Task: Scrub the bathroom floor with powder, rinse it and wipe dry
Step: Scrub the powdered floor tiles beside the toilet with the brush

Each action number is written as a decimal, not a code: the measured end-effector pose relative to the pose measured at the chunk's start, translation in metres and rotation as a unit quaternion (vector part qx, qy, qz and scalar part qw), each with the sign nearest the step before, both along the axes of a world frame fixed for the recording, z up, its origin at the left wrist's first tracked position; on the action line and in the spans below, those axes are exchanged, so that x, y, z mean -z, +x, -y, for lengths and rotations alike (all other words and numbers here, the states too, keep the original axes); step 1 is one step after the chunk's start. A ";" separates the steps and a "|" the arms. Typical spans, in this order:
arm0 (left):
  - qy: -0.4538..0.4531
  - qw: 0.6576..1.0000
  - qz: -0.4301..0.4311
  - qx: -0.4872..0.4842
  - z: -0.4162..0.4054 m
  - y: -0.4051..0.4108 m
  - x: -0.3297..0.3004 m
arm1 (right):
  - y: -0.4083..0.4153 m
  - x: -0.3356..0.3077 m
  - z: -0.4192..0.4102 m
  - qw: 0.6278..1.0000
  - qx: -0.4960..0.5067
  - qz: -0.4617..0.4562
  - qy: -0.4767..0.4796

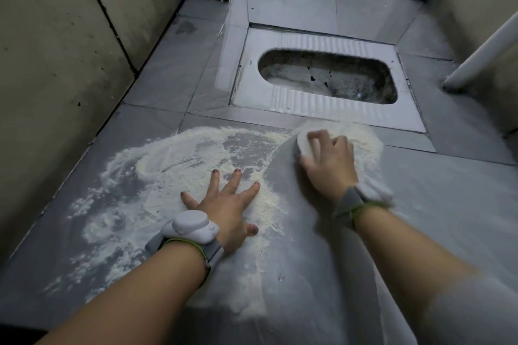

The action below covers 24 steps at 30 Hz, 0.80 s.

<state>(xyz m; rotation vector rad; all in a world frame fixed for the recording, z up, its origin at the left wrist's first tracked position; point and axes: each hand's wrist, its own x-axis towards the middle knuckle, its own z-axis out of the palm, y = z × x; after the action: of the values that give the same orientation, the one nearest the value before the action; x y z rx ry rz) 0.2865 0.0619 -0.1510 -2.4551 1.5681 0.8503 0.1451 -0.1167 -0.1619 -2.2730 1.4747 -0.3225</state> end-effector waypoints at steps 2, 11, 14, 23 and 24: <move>-0.007 1.000 -0.007 0.002 -0.001 0.002 0.001 | -0.021 -0.005 -0.041 0.996 -0.084 0.037 0.000; -0.057 0.998 -0.012 0.027 -0.068 -0.018 -0.025 | -0.081 -0.021 -0.140 0.974 -0.225 -0.006 0.037; -0.036 0.999 0.019 0.033 -0.107 -0.018 -0.024 | -0.089 -0.025 -0.175 0.965 -0.259 -0.005 0.043; 0.034 0.999 0.006 0.004 -0.128 -0.010 -0.013 | -0.056 -0.008 -0.196 0.958 -0.284 -0.034 0.035; 0.038 0.999 0.004 0.003 -0.128 -0.010 -0.012 | -0.050 -0.006 -0.191 0.965 -0.256 -0.034 0.034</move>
<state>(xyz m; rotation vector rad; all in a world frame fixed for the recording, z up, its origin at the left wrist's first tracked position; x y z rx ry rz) 0.2761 0.1900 -0.1390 -2.3966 1.5117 0.8813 0.0949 0.0742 -0.1558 -2.5195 0.8565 -0.0370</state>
